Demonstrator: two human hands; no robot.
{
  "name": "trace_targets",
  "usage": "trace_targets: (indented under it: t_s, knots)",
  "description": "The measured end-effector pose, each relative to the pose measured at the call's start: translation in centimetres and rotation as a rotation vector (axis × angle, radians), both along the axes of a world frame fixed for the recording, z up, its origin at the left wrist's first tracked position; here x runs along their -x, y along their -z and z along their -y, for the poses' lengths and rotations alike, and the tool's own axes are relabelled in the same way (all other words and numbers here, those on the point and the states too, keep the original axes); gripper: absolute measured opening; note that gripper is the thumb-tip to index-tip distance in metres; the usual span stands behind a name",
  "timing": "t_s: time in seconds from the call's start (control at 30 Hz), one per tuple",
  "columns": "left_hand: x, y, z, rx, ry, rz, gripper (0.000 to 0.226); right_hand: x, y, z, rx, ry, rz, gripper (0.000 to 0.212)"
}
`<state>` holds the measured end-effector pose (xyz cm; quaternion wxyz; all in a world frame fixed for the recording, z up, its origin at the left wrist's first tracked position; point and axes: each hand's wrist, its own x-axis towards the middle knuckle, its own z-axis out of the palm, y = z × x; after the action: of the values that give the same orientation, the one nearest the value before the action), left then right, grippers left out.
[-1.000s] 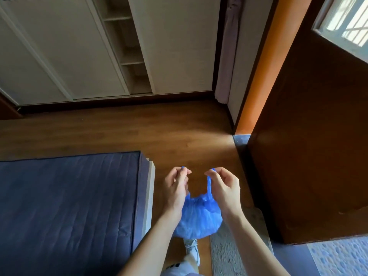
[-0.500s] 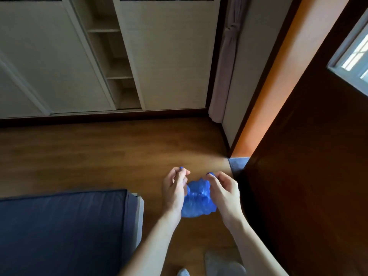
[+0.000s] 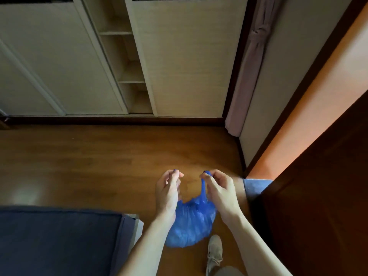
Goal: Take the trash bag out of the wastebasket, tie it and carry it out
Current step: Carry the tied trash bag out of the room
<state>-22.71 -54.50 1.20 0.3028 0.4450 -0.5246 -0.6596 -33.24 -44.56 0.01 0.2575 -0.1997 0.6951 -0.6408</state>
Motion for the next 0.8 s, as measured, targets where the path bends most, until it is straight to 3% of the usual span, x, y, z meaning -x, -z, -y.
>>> trace_targets:
  t_s: [0.33, 0.53, 0.8]
  knots:
    - [11.8, -0.9, 7.7, -0.126, -0.243, 0.028, 0.034, 14.2, -2.2, 8.1, -0.04, -0.085, -0.003, 0.021]
    - [13.8, -0.6, 10.5, -0.091, -0.281, -0.086, 0.036, 16.7, -1.2, 12.8, -0.059, -0.136, 0.062, 0.018]
    - [15.4, 1.8, 17.7, -0.068, -0.377, 0.025, 0.033, 18.3, 1.4, 21.2, -0.078, -0.209, 0.095, 0.026]
